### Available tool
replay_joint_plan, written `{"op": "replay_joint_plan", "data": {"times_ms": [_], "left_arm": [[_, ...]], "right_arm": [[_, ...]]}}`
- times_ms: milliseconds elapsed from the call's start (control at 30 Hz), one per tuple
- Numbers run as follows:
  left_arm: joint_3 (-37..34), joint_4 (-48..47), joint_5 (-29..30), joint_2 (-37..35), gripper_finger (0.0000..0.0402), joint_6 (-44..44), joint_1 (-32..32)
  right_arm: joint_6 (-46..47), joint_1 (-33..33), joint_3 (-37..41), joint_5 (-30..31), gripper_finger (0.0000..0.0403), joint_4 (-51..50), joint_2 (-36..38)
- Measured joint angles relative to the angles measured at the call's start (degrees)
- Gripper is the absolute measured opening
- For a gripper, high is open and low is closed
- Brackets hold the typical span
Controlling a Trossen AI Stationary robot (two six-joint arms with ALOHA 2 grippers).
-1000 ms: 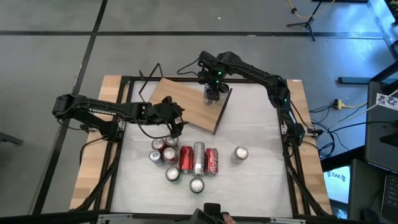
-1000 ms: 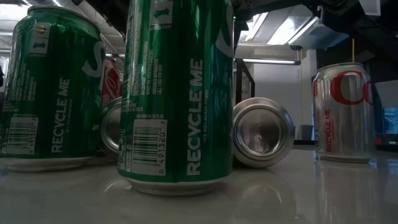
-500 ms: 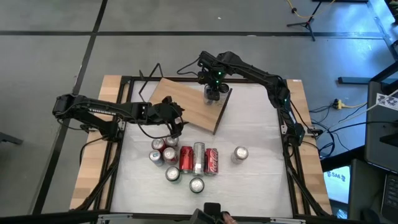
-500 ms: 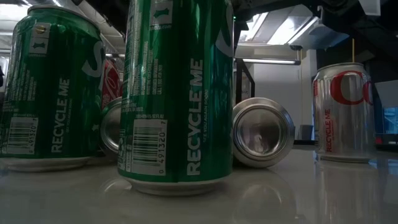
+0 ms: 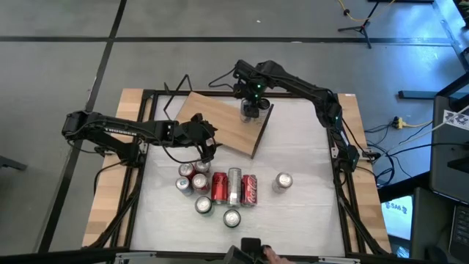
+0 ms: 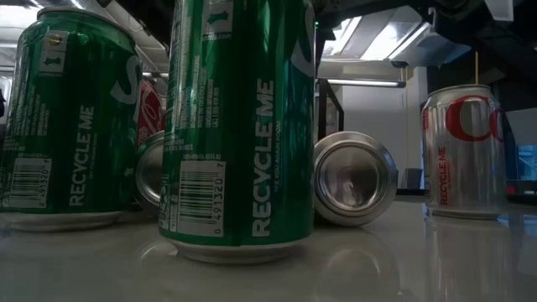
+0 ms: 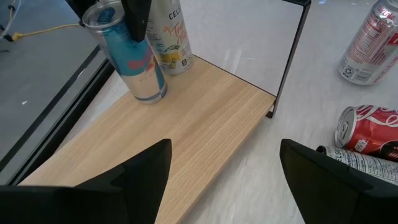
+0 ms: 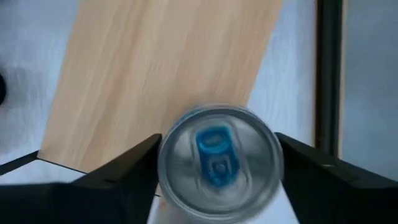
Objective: Place canned beverage on shelf
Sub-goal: Put the right blue soda can on the shelf
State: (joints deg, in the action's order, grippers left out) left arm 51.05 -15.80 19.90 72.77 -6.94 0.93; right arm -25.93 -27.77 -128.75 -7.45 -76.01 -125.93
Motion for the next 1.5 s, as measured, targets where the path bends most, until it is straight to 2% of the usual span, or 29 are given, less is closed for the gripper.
{"op": "replay_joint_plan", "data": {"times_ms": [167,333,733,1033,1500], "left_arm": [[0.0,0.0,0.0,0.0,0.0288,0.0,0.0],[0.0,0.0,0.0,0.0,0.0288,0.0,0.0],[0.0,0.0,0.0,0.0,0.0287,0.0,0.0],[0.0,0.0,0.0,0.0,0.0287,0.0,0.0],[0.0,0.0,0.0,0.0,0.0288,0.0,0.0]], "right_arm": [[-0.1,0.0,0.0,1.0,0.0357,0.0,0.0],[-1.5,0.0,0.0,1.0,0.0381,0.0,0.0],[-1.5,0.0,0.0,0.9,0.0379,0.0,0.0],[-1.5,0.0,-6.3,0.9,0.0379,-1.3,0.1],[-1.4,0.1,-6.1,0.4,0.0379,-0.5,0.7]]}}
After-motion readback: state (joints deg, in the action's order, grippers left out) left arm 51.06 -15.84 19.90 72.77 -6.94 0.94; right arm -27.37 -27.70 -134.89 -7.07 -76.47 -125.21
